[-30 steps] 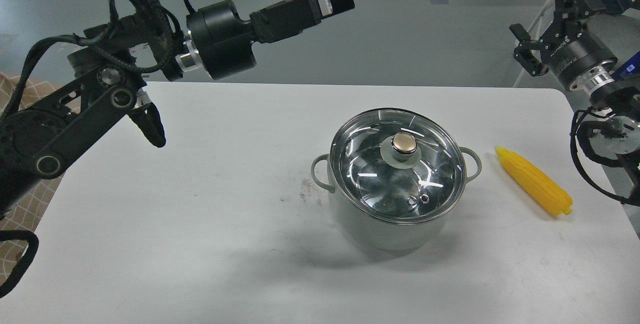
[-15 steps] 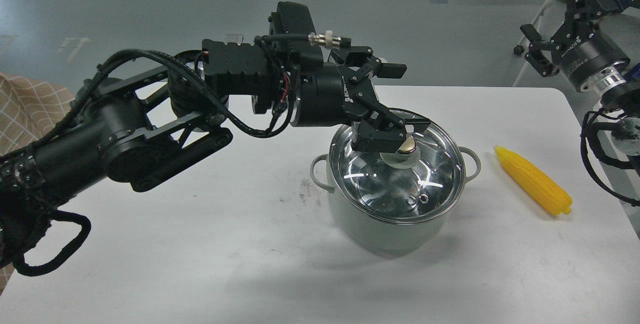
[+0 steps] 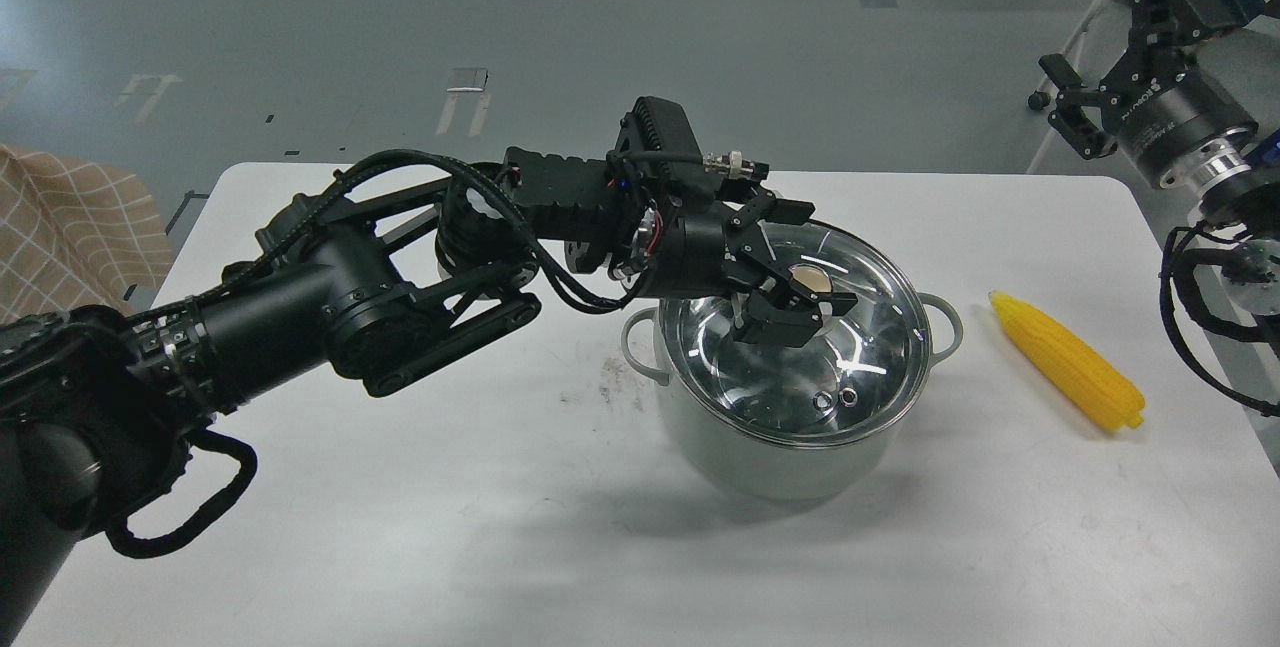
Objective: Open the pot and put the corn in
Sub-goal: 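Lower the open left gripper onto the brass knob of the glass lid, then close the left gripper around the lid knob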
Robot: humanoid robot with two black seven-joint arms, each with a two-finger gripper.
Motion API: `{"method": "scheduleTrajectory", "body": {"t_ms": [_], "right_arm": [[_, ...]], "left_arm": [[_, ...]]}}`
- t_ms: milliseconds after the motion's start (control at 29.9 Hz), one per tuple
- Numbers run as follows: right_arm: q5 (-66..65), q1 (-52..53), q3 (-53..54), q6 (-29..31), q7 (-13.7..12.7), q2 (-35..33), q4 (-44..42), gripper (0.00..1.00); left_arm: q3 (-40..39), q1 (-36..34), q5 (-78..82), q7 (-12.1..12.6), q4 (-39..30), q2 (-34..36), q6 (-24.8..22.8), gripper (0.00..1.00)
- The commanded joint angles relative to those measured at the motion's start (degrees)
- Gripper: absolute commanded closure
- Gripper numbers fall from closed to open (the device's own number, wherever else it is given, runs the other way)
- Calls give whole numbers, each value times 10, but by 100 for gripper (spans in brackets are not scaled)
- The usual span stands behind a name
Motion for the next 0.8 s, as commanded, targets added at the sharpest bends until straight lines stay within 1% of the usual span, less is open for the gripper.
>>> {"method": "scheduleTrajectory", "body": {"t_ms": [0,301,368,402,435,502,569,603,636,770], "right_arm": [[0,1,0,0,0,-1,0,0],[1,0,0,0,0,-4,0,0],[1,0,0,0,0,-4,1,0],[1,1,0,0,0,-4,1,0],[1,0,0,0,0,-4,1,0],[1,0,0,0,0,-4,1,0],[1,0,0,0,0,-4,1,0],[1,0,0,0,0,-4,1,0],[1,0,0,0,0,-4,1,0],[1,0,0,0,0,-4,2,0]], "left_arm": [[3,4,0,-4,4,-2,0,3],[20,9,0,-13,19,1,0,6],[20,10,0,-13,20,3,0,9],[20,11,0,-13,20,4,0,12],[20,12,0,-13,20,4,1,17],[20,13,0,-13,20,4,0,22],[20,14,0,-13,20,3,0,24],[20,15,0,-13,20,1,0,29],[20,18,0,-13,20,1,1,32],[20,21,0,-13,20,-1,0,33]]}}
